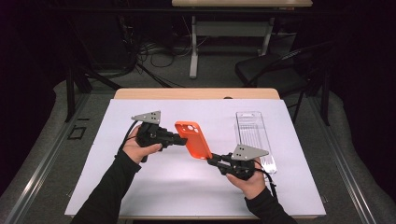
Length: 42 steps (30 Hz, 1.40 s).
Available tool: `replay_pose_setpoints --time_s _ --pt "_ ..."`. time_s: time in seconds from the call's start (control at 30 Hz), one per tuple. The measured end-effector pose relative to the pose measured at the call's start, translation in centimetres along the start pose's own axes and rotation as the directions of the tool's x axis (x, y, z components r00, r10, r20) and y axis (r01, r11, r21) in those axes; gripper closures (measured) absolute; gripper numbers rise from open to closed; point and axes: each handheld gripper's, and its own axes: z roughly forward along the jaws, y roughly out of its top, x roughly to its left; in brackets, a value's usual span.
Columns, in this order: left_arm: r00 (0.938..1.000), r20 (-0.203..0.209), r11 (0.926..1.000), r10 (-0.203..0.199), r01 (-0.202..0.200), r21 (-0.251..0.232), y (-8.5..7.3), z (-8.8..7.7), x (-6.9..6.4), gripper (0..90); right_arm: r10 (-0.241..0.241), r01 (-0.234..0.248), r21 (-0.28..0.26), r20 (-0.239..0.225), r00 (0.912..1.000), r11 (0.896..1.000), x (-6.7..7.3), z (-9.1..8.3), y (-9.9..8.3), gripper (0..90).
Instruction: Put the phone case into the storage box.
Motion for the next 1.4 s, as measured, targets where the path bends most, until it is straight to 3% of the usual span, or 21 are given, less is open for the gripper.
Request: replay_pose_setpoints --time_s 0.5,0.97,1.4 --pt "0.9999 -0.003 0.9999 -0.016 0.016 -0.001 -0.02 0.05 0.07 82.4 0.007 -0.007 -0.003 0.004 1.0000 1.000 -0.07 0.02 -0.02 78.1" --pt "0.9990 -0.038 0.9997 -0.024 0.024 0.006 -0.02 0.06 0.02 82.4 0.012 -0.012 -0.013 0.018 0.9998 1.000 -0.07 0.04 0.00 65.5" --pt "0.9956 -0.069 0.9980 -0.063 0.064 0.005 0.12 -0.06 -0.37 82.4 0.004 -0.003 -0.024 0.051 0.9987 1.000 -0.24 -0.20 0.11 59.2"
